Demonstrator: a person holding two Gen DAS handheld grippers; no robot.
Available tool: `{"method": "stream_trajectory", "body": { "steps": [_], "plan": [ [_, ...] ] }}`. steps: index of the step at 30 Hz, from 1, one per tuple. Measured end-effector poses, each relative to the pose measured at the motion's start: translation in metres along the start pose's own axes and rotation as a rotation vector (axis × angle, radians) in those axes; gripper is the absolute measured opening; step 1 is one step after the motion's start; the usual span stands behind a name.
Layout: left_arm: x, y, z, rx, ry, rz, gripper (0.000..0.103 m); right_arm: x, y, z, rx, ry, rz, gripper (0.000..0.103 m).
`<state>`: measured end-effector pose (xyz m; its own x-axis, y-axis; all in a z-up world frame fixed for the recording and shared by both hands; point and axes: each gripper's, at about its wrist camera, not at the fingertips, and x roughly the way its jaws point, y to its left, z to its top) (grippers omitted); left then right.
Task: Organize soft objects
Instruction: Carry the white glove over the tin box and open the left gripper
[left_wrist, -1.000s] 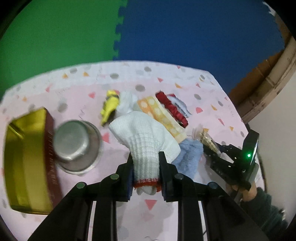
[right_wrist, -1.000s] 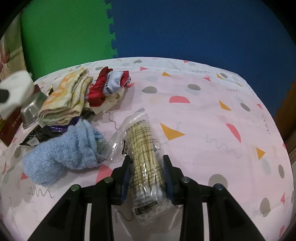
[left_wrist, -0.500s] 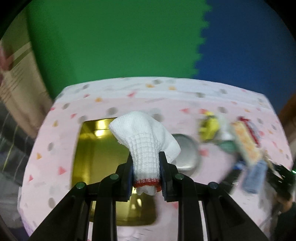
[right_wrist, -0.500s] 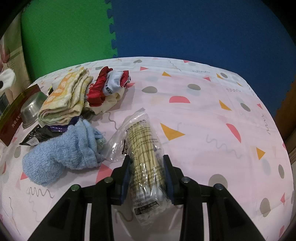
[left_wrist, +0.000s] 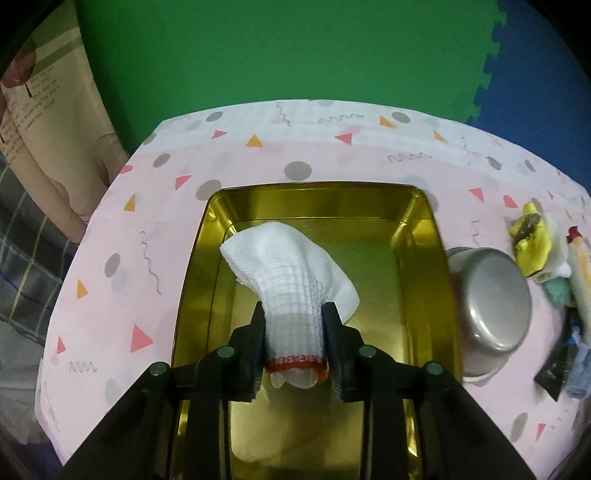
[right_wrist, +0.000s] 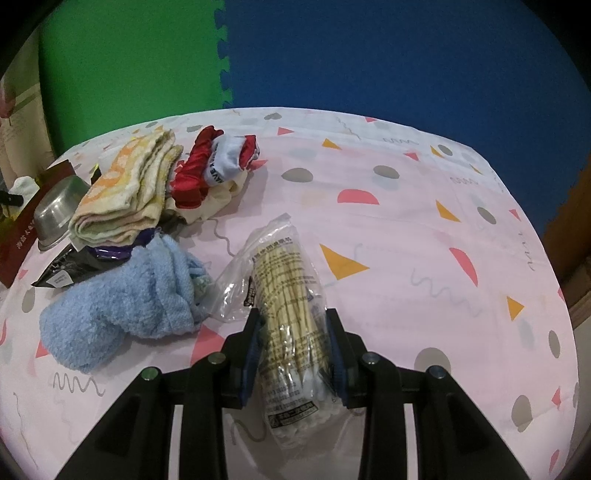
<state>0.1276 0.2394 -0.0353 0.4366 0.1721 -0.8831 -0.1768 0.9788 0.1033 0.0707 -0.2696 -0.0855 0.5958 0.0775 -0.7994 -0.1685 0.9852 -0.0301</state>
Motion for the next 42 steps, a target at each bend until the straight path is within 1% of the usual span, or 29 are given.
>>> {"method": "stream_trajectory", "body": {
  "steps": [2, 4, 5, 6, 7, 9, 16, 20, 26, 30, 33, 36, 39, 42],
  "plan": [
    [0.004, 0.000, 0.001, -0.002, -0.004, 0.001, 0.033, 0.001, 0.001, 0.001, 0.002, 0.009, -0.007, 0.034],
    [0.006, 0.001, 0.002, -0.004, -0.013, 0.009, 0.048, 0.001, 0.002, 0.003, 0.003, 0.017, -0.016, 0.034],
    [0.006, 0.002, 0.002, -0.004, -0.023, 0.017, 0.053, 0.001, 0.003, 0.003, 0.003, 0.020, -0.021, 0.034],
    [0.005, 0.002, 0.002, -0.004, -0.037, 0.030, 0.064, 0.002, 0.003, 0.004, 0.006, 0.023, -0.027, 0.034],
    [0.004, 0.002, 0.002, -0.004, -0.049, 0.044, 0.072, 0.001, 0.003, 0.004, 0.011, 0.025, -0.031, 0.034],
    [0.000, 0.001, 0.002, 0.003, -0.076, 0.071, 0.078, 0.001, 0.004, 0.004, 0.014, 0.027, -0.041, 0.033],
    [-0.009, 0.000, -0.002, 0.003, -0.107, 0.074, 0.082, 0.000, 0.006, 0.007, 0.026, 0.032, -0.065, 0.030],
    [-0.017, -0.003, -0.008, 0.004, -0.130, 0.077, 0.082, -0.001, 0.007, 0.009, 0.032, 0.042, -0.081, 0.028],
    [-0.036, -0.002, -0.018, -0.044, -0.168, 0.061, 0.082, -0.011, 0.002, 0.011, 0.076, 0.038, -0.072, 0.026],
    [-0.046, 0.001, -0.024, -0.089, -0.181, 0.036, 0.082, -0.025, 0.002, 0.017, 0.090, 0.013, -0.064, 0.026],
    [-0.051, 0.004, -0.028, -0.118, -0.187, -0.006, 0.082, -0.034, 0.005, 0.023, 0.088, -0.004, -0.059, 0.026],
    [-0.055, 0.003, -0.032, -0.129, -0.202, -0.022, 0.082, -0.042, 0.009, 0.031, 0.087, -0.024, -0.057, 0.026],
    [-0.057, 0.004, -0.036, -0.142, -0.207, -0.064, 0.082, -0.049, 0.013, 0.038, 0.095, -0.041, -0.056, 0.026],
    [-0.060, 0.002, -0.041, -0.136, -0.226, -0.077, 0.082, -0.056, 0.020, 0.045, 0.099, -0.053, -0.039, 0.026]
  ]
}}
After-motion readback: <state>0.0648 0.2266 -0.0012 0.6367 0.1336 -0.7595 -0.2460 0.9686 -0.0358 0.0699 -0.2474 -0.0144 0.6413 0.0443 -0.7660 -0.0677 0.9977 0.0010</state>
